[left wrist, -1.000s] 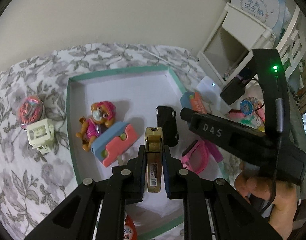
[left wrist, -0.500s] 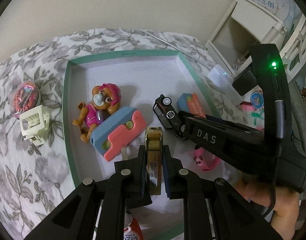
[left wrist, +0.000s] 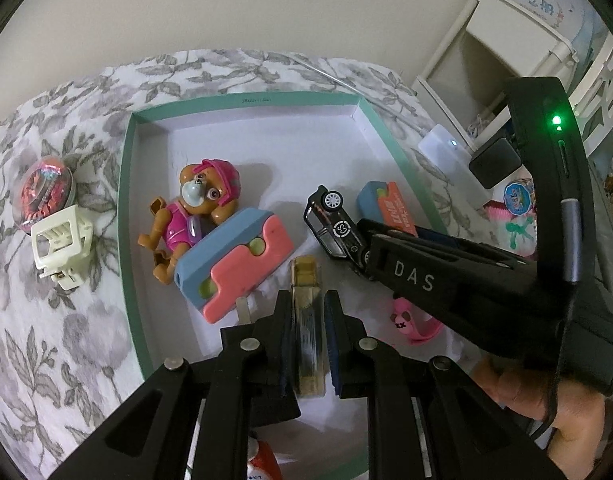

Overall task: Organize rigid objects
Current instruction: 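Lower the harmonica and toy viewer into the tray and open both tools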

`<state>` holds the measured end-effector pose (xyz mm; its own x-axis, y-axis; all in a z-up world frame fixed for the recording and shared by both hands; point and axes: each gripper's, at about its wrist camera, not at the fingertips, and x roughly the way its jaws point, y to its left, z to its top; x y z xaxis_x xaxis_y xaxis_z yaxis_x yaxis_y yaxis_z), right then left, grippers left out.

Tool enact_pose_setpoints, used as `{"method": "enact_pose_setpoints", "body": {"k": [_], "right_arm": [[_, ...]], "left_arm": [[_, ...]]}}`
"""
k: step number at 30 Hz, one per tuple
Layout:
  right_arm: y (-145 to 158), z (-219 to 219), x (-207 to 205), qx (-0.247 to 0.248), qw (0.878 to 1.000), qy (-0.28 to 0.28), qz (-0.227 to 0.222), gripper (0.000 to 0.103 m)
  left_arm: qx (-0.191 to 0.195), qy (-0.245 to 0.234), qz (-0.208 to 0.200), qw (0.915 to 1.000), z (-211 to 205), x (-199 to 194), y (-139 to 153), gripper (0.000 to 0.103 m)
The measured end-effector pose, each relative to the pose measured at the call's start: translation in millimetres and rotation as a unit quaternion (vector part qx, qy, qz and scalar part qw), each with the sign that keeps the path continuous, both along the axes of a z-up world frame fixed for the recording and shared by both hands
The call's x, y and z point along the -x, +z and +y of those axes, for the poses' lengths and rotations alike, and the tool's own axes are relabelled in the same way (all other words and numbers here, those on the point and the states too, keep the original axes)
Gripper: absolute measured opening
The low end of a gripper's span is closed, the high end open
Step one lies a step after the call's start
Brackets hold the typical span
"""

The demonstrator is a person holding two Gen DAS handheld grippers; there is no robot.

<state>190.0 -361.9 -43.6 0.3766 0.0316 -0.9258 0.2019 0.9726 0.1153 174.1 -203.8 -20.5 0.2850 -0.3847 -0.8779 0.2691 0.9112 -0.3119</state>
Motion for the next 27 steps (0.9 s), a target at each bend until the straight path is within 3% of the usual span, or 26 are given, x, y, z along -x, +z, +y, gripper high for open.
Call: {"method": "enact_pose_setpoints", "body": {"k": [5, 8, 10, 17, 25, 27], "right_arm": [[0.1, 2.4, -1.6, 0.009, 1.000, 0.005, 0.012, 0.049], [0.7, 3.8, -2.5, 0.015, 1.000, 0.006, 0.021, 0.050], [4.5, 4.0, -2.3, 0.017, 1.000, 0.006, 0.018, 0.056], [40.0, 5.0, 2.3, 0.023, 0.999, 0.007, -0.026, 0.058], [86.3, 18.2, 11.5, 0.037, 0.996, 0.021, -0.084, 0.059], [95.5, 22.7, 14.1, 0.041, 0.994, 0.026, -0.097, 0.062]], "left_arm": [[0.008, 0.005, 0.003, 1.0000, 3.7, 0.9, 7.5, 0.035], [0.009, 0.007, -0.002, 0.9999, 5.7, 2.1, 13.1, 0.036], [0.007, 0.008, -0.006, 0.9999, 7.5, 2.5, 18.1, 0.036], [0.016, 0.028, -0.031, 0.9990, 23.2, 3.0, 39.2, 0.043], [0.029, 0.084, -0.058, 0.9943, 62.0, 1.4, 61.0, 0.044], [0.027, 0.100, -0.064, 0.9926, 71.5, -0.4, 66.0, 0.051]]}}
